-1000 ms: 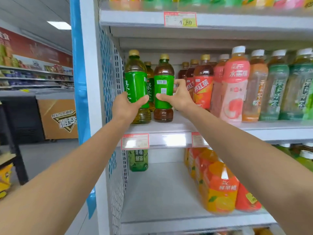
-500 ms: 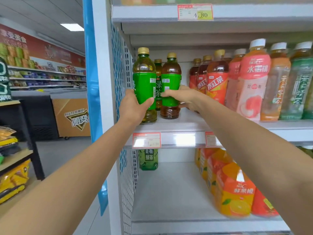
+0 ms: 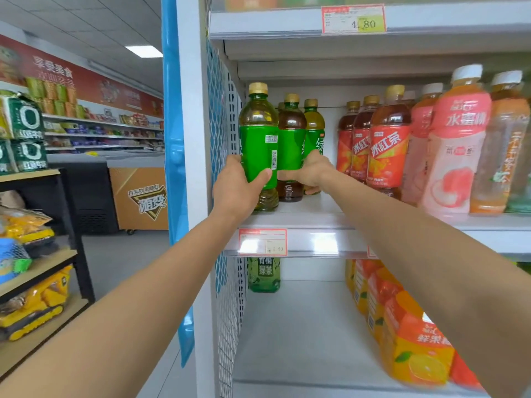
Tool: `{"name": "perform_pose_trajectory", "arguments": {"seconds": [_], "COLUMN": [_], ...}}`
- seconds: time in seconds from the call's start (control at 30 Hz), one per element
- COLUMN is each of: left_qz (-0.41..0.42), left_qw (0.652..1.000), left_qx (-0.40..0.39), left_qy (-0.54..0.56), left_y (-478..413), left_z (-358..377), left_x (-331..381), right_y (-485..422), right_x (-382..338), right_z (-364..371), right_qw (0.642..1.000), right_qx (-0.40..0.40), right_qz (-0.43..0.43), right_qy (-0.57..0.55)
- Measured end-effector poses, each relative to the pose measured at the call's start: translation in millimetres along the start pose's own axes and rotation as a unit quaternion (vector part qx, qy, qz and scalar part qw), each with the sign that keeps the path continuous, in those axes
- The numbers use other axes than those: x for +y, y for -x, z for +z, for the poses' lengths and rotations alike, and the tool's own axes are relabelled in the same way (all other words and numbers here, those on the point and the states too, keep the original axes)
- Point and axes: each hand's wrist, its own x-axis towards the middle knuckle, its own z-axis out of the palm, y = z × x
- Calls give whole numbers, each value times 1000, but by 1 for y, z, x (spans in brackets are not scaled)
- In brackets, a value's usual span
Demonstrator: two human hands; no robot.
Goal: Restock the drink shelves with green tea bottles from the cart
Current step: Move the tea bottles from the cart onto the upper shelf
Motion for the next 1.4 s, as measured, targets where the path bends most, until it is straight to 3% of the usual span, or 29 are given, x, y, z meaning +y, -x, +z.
{"name": "perform_pose_trajectory", "arguments": {"seconds": [0.23,0.47,0.57,0.67,0.73,0.83,0.97,1.07,1.17,1.4], "left_qz": [11,-2,0,20,27,28,66,194,256,271], "left_qw": [1000,1000,998,996,996,995,984,951,921,889], "left_qx": [5,-12,-29,-34,-38,-85,-161,-114,-76,-67], "left_qy": [1,-4,-47,-82,-75,-36,-44,-212,-285,-363], "left_y": [3,0,-4,-6,-6,-6,-1,14,30,32], "left_z": [1,-3,-5,-2,1,5,7,5,3,8], "left_x": [-2,-5,-4,1,6,9,9,4,-6,-12], "right_y": [-9,-19,-15,3,26,47,45,26,12,-3], "right_x": [5,-1,5,0,-9,-14,-10,3,11,7], "right_z": [-1,7,4,-19,-31,-30,-39,-49,-51,-40], "right_qw": [998,998,1000,989,969,966,979,991,990,983], "right_qx": [-33,10,12,45,-39,-124,-59,46,137,165], "right_qz": [-20,1,12,-72,-134,-164,-144,-107,-44,-31], "right_qy": [-58,54,18,-122,-203,-155,-132,-62,-6,71]}}
